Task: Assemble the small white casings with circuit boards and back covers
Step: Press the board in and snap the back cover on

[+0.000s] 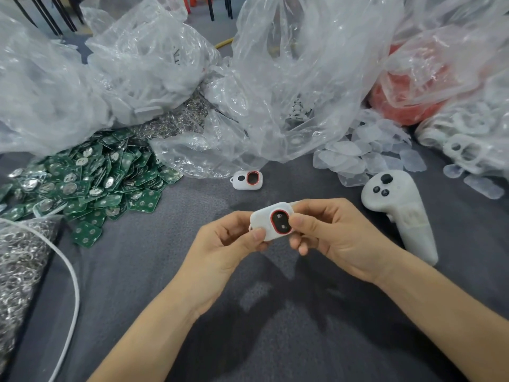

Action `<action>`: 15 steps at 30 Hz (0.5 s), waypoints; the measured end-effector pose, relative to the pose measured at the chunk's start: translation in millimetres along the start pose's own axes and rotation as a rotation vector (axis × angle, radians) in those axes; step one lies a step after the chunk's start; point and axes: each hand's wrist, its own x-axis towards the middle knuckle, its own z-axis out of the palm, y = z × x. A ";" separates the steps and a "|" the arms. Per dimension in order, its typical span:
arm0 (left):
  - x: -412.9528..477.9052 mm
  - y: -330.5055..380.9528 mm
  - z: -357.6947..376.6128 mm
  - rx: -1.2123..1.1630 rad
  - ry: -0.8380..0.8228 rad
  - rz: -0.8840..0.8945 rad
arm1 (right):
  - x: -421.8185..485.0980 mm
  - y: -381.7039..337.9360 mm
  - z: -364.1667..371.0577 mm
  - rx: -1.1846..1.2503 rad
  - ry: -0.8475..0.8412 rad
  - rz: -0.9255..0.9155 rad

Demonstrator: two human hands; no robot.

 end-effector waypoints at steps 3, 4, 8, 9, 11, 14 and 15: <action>-0.5 -2.4 -0.1 0.044 0.011 0.044 | 0.9 2.2 2.4 0.022 0.005 0.002; -0.7 -3.0 0.5 0.056 0.018 0.057 | 1.1 2.6 2.5 0.036 0.007 0.003; -0.2 -3.1 4.0 0.117 0.063 0.094 | 2.4 3.7 -1.1 0.081 0.029 0.005; -0.1 -2.9 4.8 0.133 0.071 0.109 | 2.3 4.4 -1.4 0.080 0.026 0.003; 0.1 -3.6 5.9 0.110 0.094 0.118 | 0.9 5.4 -0.4 0.071 -0.002 -0.018; 0.3 -3.2 6.8 0.030 0.103 0.110 | -1.2 5.2 2.4 0.056 -0.025 -0.069; 0.2 -3.0 6.6 0.013 0.088 0.113 | -1.5 5.2 3.2 0.068 -0.022 -0.079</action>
